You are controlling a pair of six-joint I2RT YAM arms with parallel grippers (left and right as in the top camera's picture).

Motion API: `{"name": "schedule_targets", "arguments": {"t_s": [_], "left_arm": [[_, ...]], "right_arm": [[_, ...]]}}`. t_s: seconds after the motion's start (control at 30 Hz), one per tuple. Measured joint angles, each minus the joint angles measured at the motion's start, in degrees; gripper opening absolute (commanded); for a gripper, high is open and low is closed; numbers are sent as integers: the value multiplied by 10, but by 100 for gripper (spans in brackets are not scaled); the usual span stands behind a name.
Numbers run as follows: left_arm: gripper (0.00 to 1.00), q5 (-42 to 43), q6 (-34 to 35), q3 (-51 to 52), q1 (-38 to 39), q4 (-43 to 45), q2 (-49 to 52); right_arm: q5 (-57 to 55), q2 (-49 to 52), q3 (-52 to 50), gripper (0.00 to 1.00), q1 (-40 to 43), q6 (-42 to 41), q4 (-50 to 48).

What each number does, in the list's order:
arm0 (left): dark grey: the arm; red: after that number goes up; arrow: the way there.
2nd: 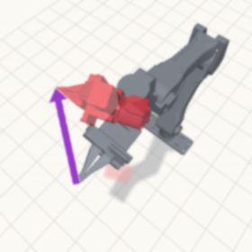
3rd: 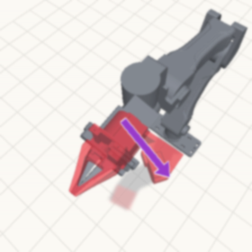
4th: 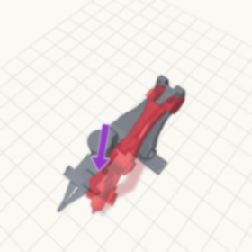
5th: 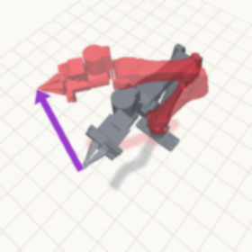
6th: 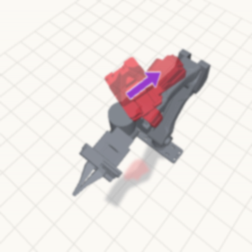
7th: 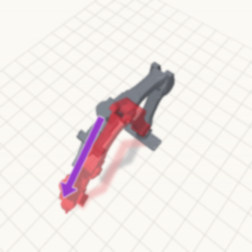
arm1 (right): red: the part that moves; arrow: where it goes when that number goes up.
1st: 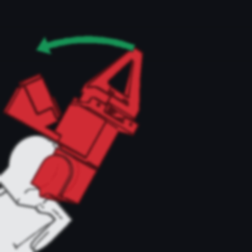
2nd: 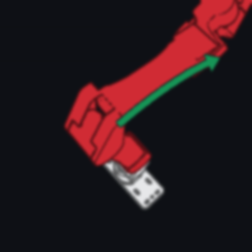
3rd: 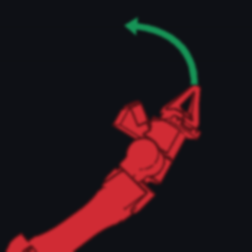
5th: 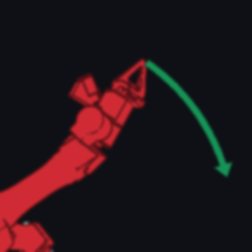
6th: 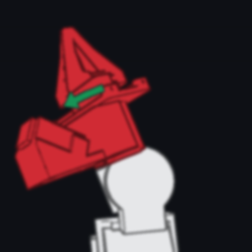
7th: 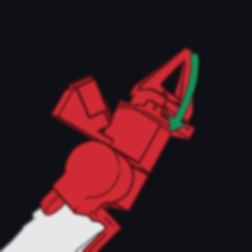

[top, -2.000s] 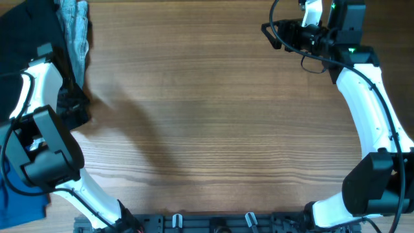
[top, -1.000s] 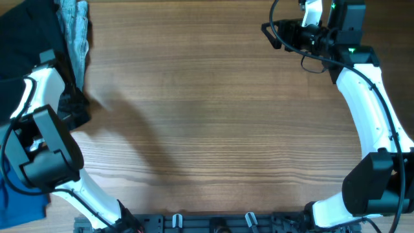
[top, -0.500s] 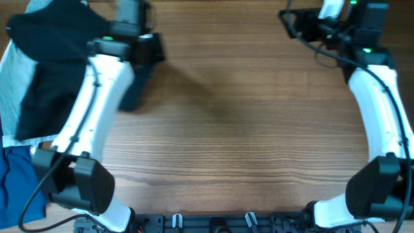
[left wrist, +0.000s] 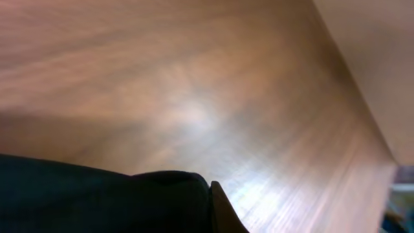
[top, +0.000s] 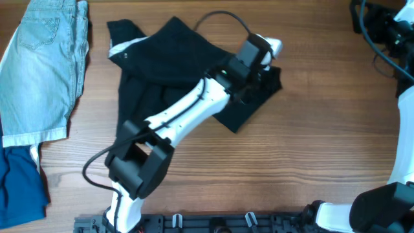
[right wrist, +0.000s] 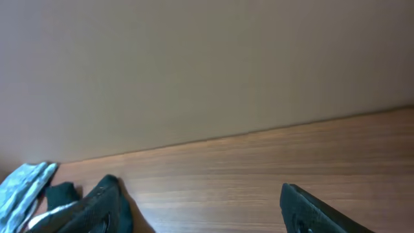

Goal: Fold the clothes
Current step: 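Pull the black shorts off the pile onto the table center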

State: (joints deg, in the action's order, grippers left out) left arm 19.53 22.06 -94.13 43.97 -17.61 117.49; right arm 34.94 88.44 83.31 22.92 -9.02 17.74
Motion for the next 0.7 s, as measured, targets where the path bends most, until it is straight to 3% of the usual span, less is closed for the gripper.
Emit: {"name": "schedule_targets", "arguments": {"t_s": [0.13,0.17,0.23,0.27,0.3,0.53,0.7], "left_arm": [[5,25,4,0,31,32,0],[15,32,3,0,41,36,0],[47,41,-6,0,52,35,0],[86,49,-7,0,56,33,0],[100,51,-11,0,61,30,0],[100,59,-14,0,22,1,-12],[100,56,-14,0,-50,-56,-91]], "right_arm": [[0,0,0,80,24,0,0],[0,0,0,80,27,0,0],[0,0,0,81,31,0,0],[0,0,0,81,32,0,0],[0,0,0,81,32,0,0],[0,0,0,80,32,0,-17],[8,0,0,80,29,-8,-38]]}}
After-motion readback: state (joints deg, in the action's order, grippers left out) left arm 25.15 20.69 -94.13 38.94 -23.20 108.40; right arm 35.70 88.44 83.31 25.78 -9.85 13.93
